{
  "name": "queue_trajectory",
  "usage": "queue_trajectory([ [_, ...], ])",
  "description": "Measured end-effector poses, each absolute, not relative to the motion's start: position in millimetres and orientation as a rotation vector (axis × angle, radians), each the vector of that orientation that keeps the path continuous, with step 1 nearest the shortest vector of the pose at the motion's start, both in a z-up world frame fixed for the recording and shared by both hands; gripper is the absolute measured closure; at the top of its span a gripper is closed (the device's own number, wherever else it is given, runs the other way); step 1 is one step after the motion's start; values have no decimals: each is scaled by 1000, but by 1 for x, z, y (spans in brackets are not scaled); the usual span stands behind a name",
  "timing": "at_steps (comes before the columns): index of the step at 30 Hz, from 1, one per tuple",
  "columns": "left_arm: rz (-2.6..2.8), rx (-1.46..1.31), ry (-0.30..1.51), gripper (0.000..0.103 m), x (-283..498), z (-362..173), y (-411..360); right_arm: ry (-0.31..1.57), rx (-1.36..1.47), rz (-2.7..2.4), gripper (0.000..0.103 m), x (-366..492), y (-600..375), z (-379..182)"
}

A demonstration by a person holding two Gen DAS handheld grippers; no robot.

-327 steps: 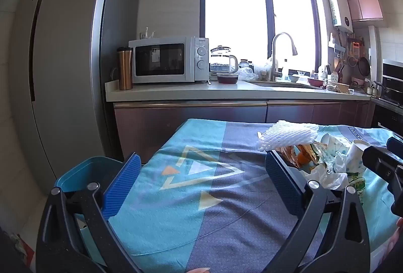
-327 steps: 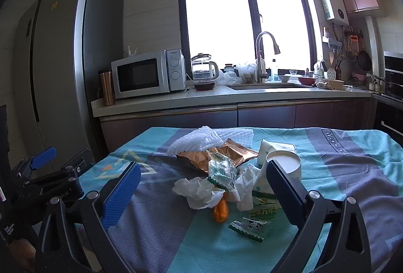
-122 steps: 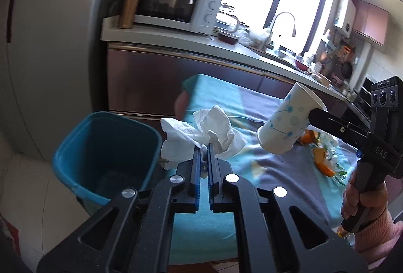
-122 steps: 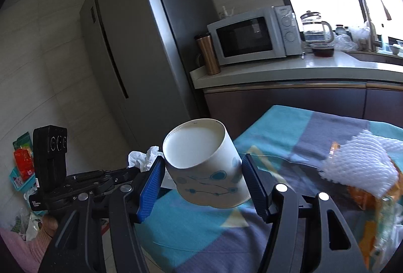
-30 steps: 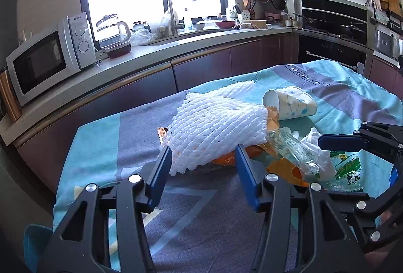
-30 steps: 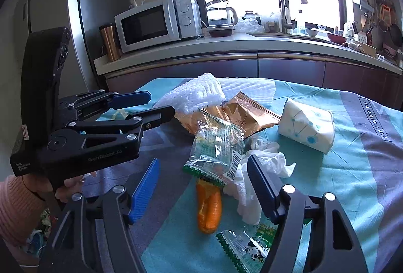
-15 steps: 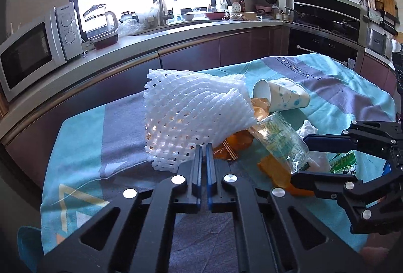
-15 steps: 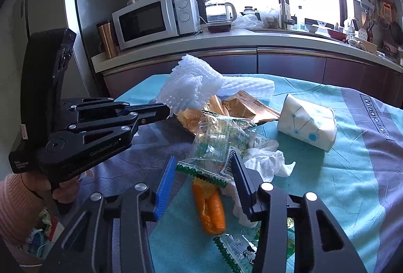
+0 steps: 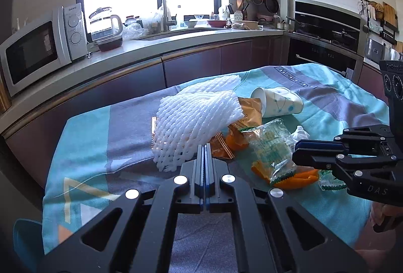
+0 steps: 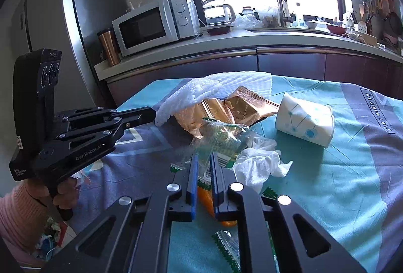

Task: Collect trash
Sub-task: 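Grasp the clear plastic snack bag with the right tool while the left tool grasps the white foam net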

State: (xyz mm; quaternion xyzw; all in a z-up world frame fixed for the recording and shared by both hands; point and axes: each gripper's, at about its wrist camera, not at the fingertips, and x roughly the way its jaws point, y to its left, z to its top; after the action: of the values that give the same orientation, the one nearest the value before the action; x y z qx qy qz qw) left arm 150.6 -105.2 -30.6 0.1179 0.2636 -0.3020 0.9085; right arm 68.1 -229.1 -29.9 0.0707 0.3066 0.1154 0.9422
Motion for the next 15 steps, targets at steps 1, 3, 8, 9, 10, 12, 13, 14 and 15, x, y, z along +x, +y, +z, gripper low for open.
queue_trajectory([
  [1,-613,256,528,98,149,-30,-106,624,147,237,95,68,-229,-29],
  [3,-602,281,511,77,147,-29,-110,618,154,240,95,67,-230,-28],
  [8,-594,323,488,64,151,-28,-120,630,192,233,85,68,-238,-29],
  [9,-592,331,492,64,153,-29,-122,635,205,226,72,70,-241,-31],
  [10,-588,337,499,64,157,-31,-124,639,218,221,66,71,-244,-32],
  [12,-580,345,512,64,162,-34,-128,654,238,221,66,76,-247,-36],
  [13,-578,343,520,66,165,-35,-129,657,247,225,65,78,-248,-37],
  [14,-581,335,532,75,168,-36,-129,663,253,229,65,80,-248,-39],
  [15,-583,330,548,82,171,-37,-129,669,257,231,65,82,-247,-40],
])
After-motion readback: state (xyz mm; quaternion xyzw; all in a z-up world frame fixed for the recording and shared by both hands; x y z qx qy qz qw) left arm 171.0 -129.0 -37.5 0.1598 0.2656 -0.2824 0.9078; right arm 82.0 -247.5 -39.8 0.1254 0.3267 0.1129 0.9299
